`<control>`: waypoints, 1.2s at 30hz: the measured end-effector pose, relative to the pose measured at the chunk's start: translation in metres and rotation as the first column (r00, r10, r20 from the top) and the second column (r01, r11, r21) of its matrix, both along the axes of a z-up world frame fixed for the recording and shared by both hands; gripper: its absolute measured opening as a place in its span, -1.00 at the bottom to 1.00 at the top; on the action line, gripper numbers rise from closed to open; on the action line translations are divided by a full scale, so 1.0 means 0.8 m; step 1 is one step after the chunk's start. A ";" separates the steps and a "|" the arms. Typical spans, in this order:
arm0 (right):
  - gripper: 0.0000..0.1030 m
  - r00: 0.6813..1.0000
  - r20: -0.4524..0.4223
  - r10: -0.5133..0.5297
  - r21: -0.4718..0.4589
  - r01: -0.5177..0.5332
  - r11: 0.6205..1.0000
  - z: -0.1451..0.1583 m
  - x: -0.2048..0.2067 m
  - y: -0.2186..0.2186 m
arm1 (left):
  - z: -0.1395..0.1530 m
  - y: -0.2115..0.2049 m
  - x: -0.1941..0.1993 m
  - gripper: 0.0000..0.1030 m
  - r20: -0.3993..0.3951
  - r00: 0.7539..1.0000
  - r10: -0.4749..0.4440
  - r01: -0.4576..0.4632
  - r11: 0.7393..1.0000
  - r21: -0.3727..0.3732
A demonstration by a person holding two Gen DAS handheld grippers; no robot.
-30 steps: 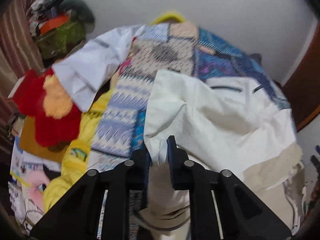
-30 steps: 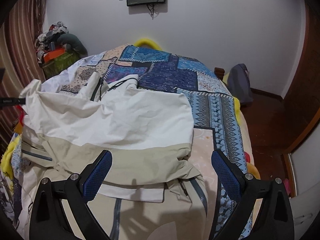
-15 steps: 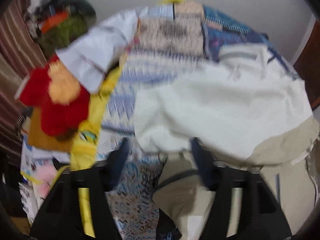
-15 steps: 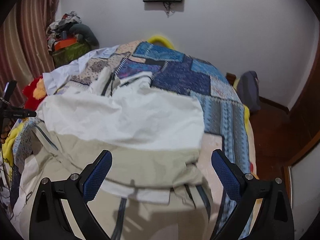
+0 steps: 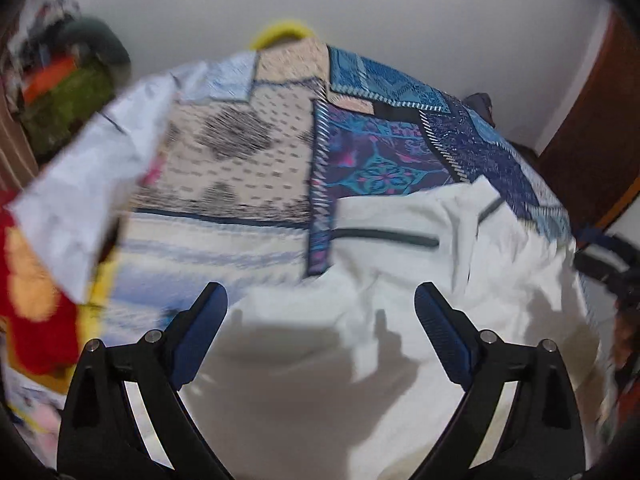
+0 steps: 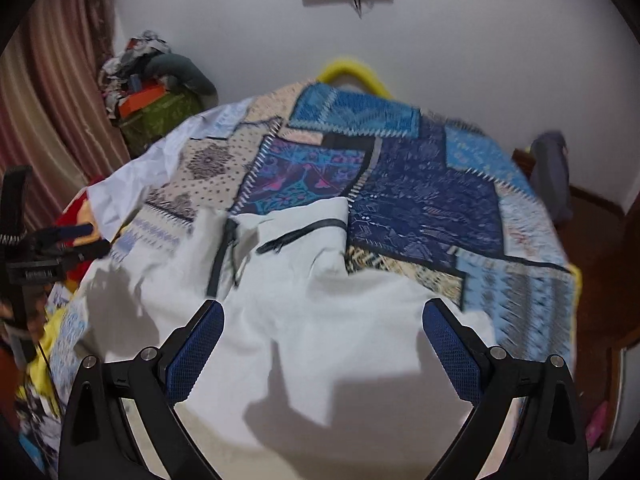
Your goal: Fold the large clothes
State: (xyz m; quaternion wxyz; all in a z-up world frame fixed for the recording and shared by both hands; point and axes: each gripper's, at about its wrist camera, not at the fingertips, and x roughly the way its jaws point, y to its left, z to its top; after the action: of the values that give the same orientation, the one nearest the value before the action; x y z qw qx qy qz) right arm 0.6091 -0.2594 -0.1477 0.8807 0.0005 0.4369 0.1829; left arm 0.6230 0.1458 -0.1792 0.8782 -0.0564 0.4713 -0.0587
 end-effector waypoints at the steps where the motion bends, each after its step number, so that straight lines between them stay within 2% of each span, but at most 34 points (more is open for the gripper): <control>1: 0.92 1.000 -0.020 -0.008 0.008 0.009 1.000 -0.007 0.012 0.003 | -0.012 -0.004 0.016 0.85 -0.028 1.000 0.001 -0.002 0.999 -0.033; 2: 0.91 0.998 -0.055 -0.021 0.022 0.023 0.999 -0.020 0.034 0.008 | -0.025 -0.007 0.030 0.85 -0.056 0.998 0.001 -0.004 0.998 -0.061; 4: 0.64 0.995 -0.092 -0.048 0.045 0.053 0.998 -0.037 0.058 0.012 | -0.057 -0.012 0.064 0.85 -0.139 0.990 0.018 -0.037 0.990 -0.139; 5: 0.58 0.989 -0.135 -0.059 0.070 0.068 0.995 -0.051 0.074 0.016 | -0.067 -0.013 0.075 0.85 -0.167 0.986 0.021 -0.051 0.983 -0.174; 6: 0.49 0.984 -0.165 -0.060 0.097 0.076 0.992 -0.060 0.083 0.019 | -0.078 -0.015 0.087 0.85 -0.186 0.982 0.029 -0.069 0.975 -0.212; 8: 0.44 0.979 -0.196 -0.047 0.142 0.076 0.987 -0.076 0.097 0.029 | -0.094 -0.019 0.103 0.85 -0.204 0.978 0.052 -0.106 0.959 -0.262; 10: 0.31 0.980 -0.196 -0.044 0.140 0.072 0.988 -0.085 0.106 0.039 | -0.104 -0.025 0.109 0.85 -0.210 0.976 0.060 -0.124 0.944 -0.305; 12: 0.18 0.983 -0.180 -0.044 0.112 0.065 0.992 -0.093 0.111 0.055 | -0.107 -0.030 0.109 0.70 -0.190 0.979 0.076 -0.131 0.945 -0.299; 14: 0.01 0.988 -0.141 -0.055 0.077 0.067 0.995 -0.094 0.111 0.064 | -0.106 -0.035 0.108 0.30 -0.165 0.981 0.106 -0.144 0.961 -0.238; 15: -0.21 0.991 -0.113 -0.070 0.063 0.077 0.995 -0.094 0.108 0.064 | -0.103 -0.032 0.103 0.18 -0.147 0.981 0.123 -0.155 0.960 -0.234; 16: -0.35 0.991 -0.105 -0.079 0.077 0.087 0.993 -0.094 0.105 0.060 | -0.100 -0.026 0.100 -0.06 -0.138 0.982 0.130 -0.161 0.956 -0.245; 19: -0.62 0.989 -0.110 -0.097 0.174 0.116 0.978 -0.087 0.092 0.040 | -0.083 -0.010 0.088 -0.37 -0.126 0.983 0.134 -0.166 0.943 -0.290; 22: -0.67 0.991 -0.107 -0.080 0.223 0.103 0.969 -0.073 0.076 0.031 | -0.047 -0.009 0.064 -0.44 -0.075 0.991 0.109 -0.127 0.944 -0.303; 26: -0.68 0.999 -0.039 -0.031 0.221 0.039 0.974 -0.031 0.036 0.030 | 0.016 -0.021 0.009 -0.45 0.056 0.998 0.025 -0.013 0.980 -0.200; 30: -0.69 0.999 0.042 0.026 0.234 -0.035 0.972 0.020 -0.020 0.024 | 0.064 -0.016 -0.068 -0.45 0.151 0.987 -0.049 0.072 0.986 -0.151; 32: -0.69 0.997 0.061 0.051 0.240 -0.064 0.969 0.038 -0.050 0.020 | 0.076 -0.018 -0.102 -0.45 0.173 0.982 -0.074 0.100 0.984 -0.148; 36: -0.69 0.991 0.082 0.105 0.222 -0.121 0.968 0.056 -0.120 0.015 | 0.072 -0.024 -0.163 -0.45 0.169 0.980 -0.102 0.125 0.983 -0.132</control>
State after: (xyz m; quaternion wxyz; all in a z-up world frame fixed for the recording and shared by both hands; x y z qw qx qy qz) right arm 0.5135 -0.2472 -0.1029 0.8777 0.0696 0.3817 0.2812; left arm 0.4923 0.1269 -0.1213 0.9025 -0.0868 0.3955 -0.1467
